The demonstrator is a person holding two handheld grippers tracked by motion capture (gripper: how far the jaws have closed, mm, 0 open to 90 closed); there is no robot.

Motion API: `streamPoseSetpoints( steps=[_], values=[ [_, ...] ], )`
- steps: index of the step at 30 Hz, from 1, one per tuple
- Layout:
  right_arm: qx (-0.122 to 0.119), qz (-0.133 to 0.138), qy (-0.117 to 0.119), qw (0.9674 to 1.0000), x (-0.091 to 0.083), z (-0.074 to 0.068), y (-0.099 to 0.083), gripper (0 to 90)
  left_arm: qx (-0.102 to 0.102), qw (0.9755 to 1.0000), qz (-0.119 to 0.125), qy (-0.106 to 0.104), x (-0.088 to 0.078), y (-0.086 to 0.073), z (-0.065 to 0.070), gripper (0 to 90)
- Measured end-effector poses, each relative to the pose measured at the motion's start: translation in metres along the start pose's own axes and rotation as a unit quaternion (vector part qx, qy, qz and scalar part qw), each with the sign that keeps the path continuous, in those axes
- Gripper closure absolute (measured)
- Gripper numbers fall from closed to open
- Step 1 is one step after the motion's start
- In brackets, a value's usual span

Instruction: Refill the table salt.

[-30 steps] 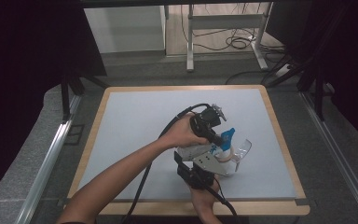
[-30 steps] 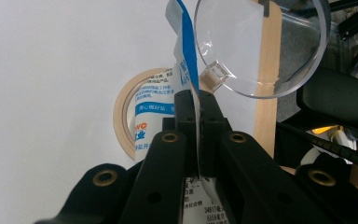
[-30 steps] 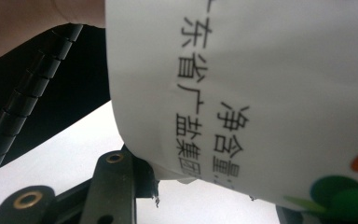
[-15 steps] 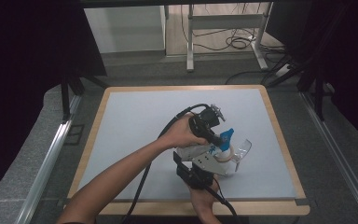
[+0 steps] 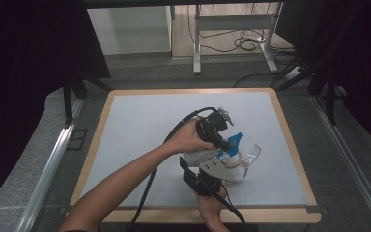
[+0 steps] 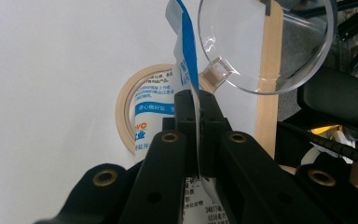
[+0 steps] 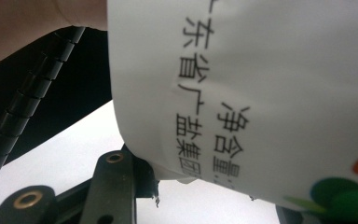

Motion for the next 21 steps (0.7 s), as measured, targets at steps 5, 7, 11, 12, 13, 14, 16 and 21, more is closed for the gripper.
streamPoseSetpoints(
  steps=[5, 7, 11, 12, 13, 14, 16, 21],
  values=[
    [0.001, 0.001, 0.000, 1.0000, 0.0001, 0.0002, 0.0005, 55.4, -0.003, 1.0000, 0.004, 0.000, 0.0002, 0.0007, 0.0004, 90.0],
    [0.002, 0.002, 0.000, 1.0000, -0.0001, 0.0002, 0.0009, 55.4, -0.003, 1.0000, 0.003, 0.000, 0.0001, 0.0009, 0.0002, 90.0],
    [0.006, 0.002, 0.000, 1.0000, -0.0006, 0.0006, 0.0021, 55.4, -0.006, 1.0000, 0.004, 0.000, 0.0003, 0.0022, 0.0007, 90.0],
    [0.006, 0.003, 0.000, 1.0000, -0.0006, 0.0009, 0.0024, 55.4, -0.003, 1.0000, 0.004, 0.000, 0.0001, 0.0026, 0.0005, 90.0],
    [0.006, 0.003, 0.000, 1.0000, -0.0008, 0.0009, 0.0027, 55.4, -0.001, 1.0000, 0.000, 0.000, -0.0004, 0.0023, 0.0001, 90.0],
    [0.007, 0.003, 0.001, 1.0000, -0.0010, 0.0008, 0.0030, 55.4, -0.001, 1.0000, 0.000, 0.000, -0.0004, 0.0026, 0.0002, 90.0],
    [0.007, 0.004, 0.001, 1.0000, -0.0008, 0.0012, 0.0034, 55.4, -0.001, 1.0000, -0.002, -0.001, -0.0006, 0.0025, 0.0001, 90.0],
    [0.011, 0.005, 0.005, 0.9999, -0.0019, 0.0006, 0.0055, 55.5, -0.002, 1.0000, 0.001, 0.000, -0.0021, 0.0027, -0.0001, 90.0]
  ],
)
Point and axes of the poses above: each handheld gripper's, and its own axes: x roughly forward along the jaws, y roughly out of its top, z roughly to its right, the point moved 10 cm from there along x, roughly forward along the jaws, and after that the axes turned 15 degrees about -y, right-handed, at the moved point
